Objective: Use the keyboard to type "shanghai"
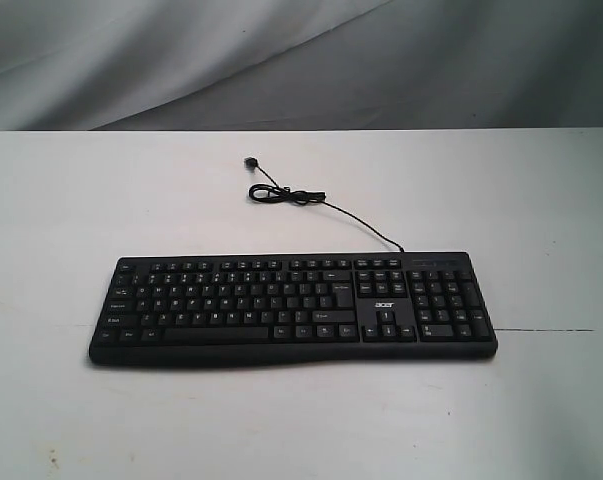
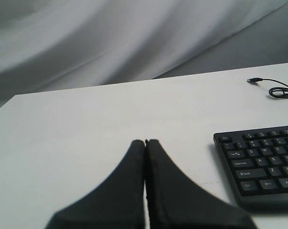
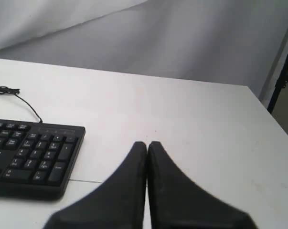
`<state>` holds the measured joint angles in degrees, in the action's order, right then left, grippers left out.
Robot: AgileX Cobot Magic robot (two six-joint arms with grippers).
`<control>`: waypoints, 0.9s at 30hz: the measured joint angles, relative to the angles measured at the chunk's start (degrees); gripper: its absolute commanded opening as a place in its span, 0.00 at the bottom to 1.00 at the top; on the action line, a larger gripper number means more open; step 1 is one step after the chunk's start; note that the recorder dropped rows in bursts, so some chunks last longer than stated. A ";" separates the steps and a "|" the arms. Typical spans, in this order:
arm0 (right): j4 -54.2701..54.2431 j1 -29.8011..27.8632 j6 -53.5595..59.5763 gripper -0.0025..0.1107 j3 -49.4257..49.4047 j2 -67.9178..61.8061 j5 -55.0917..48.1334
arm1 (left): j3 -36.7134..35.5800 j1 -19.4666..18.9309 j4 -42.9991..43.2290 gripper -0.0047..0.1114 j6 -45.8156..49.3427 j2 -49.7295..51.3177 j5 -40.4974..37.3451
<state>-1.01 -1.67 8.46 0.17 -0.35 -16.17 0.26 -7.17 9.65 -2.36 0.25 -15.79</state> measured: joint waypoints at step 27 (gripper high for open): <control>0.00 0.00 0.29 0.02 0.00 0.00 -3.47 | 0.00 0.00 0.00 0.04 0.00 0.00 0.00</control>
<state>-1.01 -1.67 8.74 0.17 -0.35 -19.64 0.26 -7.17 9.65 -2.36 0.25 -15.79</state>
